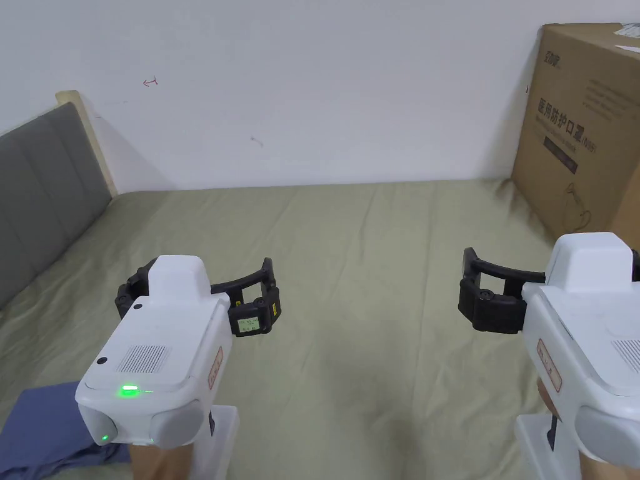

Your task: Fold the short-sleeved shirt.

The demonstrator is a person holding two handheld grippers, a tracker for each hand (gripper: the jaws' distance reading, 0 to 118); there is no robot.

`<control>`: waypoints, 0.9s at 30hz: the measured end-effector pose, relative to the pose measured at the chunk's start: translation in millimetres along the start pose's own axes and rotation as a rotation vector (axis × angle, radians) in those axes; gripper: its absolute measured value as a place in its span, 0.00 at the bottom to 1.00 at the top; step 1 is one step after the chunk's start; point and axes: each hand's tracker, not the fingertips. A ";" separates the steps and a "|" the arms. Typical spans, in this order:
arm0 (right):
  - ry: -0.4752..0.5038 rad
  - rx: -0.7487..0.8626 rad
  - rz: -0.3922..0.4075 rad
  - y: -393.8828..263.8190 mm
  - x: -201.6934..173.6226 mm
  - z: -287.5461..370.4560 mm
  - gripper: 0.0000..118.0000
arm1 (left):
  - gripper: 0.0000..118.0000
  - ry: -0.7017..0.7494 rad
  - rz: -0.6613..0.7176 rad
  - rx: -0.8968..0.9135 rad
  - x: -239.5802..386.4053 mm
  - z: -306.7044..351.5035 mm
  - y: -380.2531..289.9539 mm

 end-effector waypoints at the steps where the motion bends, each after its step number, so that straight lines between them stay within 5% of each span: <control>1: -0.002 -0.001 0.000 -0.2 -0.1 -0.2 1.00 | 1.00 0.001 -0.001 0.000 -0.1 0.0 0.4; 9: -0.109 -0.171 -0.037 3.4 -7.5 -13.3 1.00 | 1.00 -0.002 0.011 0.001 -2.0 2.8 1.6; 16: -0.156 -0.477 -0.261 16.6 -0.1 -26.2 1.00 | 1.00 -0.010 0.020 0.008 -3.9 6.9 5.1; 19: -0.098 -0.506 -0.294 20.1 4.6 -26.1 0.99 | 1.00 -0.008 0.024 0.013 -6.3 5.3 4.5; 27: -0.127 -0.496 -0.303 24.2 3.4 -25.2 0.99 | 1.00 -0.004 0.020 0.015 -7.3 5.1 5.8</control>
